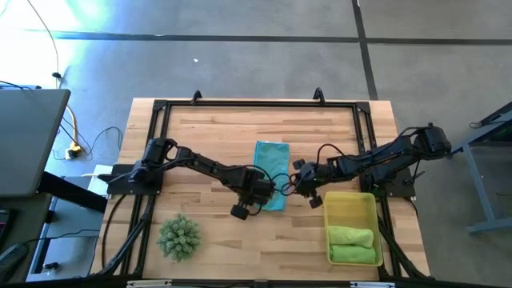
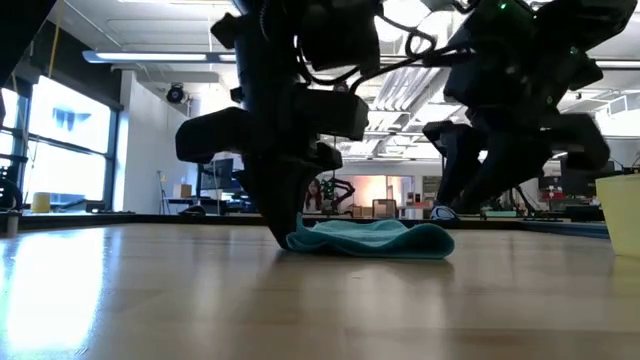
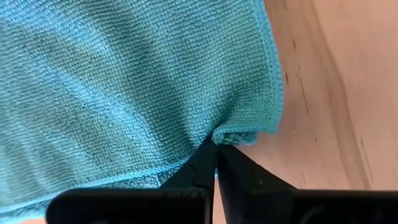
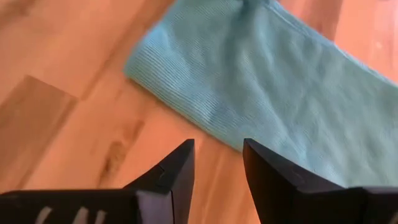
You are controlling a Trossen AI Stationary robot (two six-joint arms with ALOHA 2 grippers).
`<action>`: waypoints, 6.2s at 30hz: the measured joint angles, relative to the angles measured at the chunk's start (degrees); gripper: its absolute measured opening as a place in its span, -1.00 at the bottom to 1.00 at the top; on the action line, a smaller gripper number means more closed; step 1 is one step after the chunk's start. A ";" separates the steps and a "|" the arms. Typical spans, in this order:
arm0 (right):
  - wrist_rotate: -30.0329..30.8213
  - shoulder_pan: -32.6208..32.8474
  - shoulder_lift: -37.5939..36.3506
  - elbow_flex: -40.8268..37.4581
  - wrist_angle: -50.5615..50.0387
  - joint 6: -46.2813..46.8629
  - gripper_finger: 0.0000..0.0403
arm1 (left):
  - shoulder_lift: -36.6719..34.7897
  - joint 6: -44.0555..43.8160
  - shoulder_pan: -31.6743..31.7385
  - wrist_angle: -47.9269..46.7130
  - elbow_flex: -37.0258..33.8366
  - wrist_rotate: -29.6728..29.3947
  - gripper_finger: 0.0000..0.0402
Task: Roll microfiber towels into tight, uniform cylinder then place into a basket
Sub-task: Roll the blue microfiber cloth
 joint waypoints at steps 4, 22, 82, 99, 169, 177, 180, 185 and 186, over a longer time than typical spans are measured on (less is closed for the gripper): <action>-0.46 1.82 0.00 0.00 2.37 -0.79 -0.36 | -1.05 2.11 2.63 2.80 -2.70 4.84 -1.00; -0.19 3.78 11.71 0.02 16.15 -4.04 -0.36 | -5.95 -8.16 11.05 18.82 -14.91 2.02 -1.00; 2.01 10.42 5.40 0.11 2.83 -6.05 -0.36 | -5.42 -43.49 -1.22 30.36 -15.15 5.66 -1.00; 5.04 10.45 9.73 0.07 5.48 -15.39 -0.45 | -5.49 -43.53 -1.20 30.62 -15.15 5.84 -1.00; -12.02 -3.66 8.82 0.83 8.77 26.93 -0.62 | -8.86 -76.48 -8.98 21.51 -15.05 -14.11 -1.00; -13.71 -3.60 -0.32 0.81 3.66 26.96 -0.45 | -6.40 -76.59 -8.98 22.01 -14.95 -13.49 -1.00; -16.82 -1.35 -2.09 0.81 6.05 26.35 -0.44 | -6.38 -76.52 -8.98 22.11 -14.95 -13.67 -1.00; -11.15 2.68 0.90 0.83 9.52 23.50 -0.44 | -6.29 -76.48 -9.00 22.50 -14.97 -14.16 -1.00; -10.25 3.10 2.02 0.83 10.18 22.96 -0.44 | -6.27 -76.48 -9.00 22.62 -14.97 -14.16 -1.00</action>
